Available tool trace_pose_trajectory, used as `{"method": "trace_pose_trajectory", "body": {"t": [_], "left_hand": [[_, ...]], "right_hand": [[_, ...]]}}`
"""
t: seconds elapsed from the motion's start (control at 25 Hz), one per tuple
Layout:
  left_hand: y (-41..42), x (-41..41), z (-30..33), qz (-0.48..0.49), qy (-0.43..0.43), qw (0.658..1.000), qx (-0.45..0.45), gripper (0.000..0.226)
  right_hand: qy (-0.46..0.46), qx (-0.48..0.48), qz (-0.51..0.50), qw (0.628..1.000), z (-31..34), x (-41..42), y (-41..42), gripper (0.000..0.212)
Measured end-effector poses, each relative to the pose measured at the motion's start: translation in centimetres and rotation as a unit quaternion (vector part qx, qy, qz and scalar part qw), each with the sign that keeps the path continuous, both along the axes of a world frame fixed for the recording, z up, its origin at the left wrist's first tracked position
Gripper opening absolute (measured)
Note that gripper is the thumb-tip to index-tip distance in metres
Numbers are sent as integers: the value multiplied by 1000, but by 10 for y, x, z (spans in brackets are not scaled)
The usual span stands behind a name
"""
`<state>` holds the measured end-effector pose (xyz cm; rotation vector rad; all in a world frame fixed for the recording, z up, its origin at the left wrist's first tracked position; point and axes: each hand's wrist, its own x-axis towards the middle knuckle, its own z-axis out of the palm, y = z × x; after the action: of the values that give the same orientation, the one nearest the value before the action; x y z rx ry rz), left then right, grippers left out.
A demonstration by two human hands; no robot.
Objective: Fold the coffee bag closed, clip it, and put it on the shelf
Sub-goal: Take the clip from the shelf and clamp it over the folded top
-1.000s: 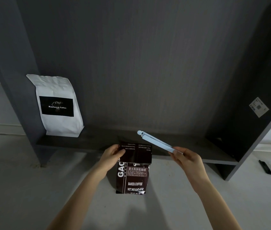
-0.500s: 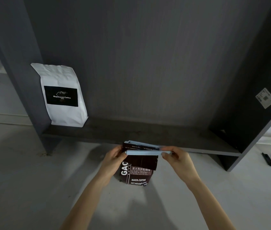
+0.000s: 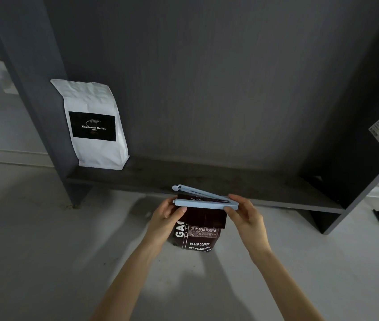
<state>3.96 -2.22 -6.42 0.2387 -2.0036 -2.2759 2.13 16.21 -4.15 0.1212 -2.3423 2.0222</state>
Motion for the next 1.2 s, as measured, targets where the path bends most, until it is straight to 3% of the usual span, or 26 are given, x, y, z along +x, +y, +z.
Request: {"method": "trace_pose_trajectory", "body": {"t": [0.24,1.2], "left_hand": [[-3,2,-1,-9,-3,1000,-19,19],[1,4,1,-3,22,1000,8,27]], "right_hand": [[-8,-57,25,998,0,3,-11,20],[-6,-78,-1,997,-10,2,-16,14]]}}
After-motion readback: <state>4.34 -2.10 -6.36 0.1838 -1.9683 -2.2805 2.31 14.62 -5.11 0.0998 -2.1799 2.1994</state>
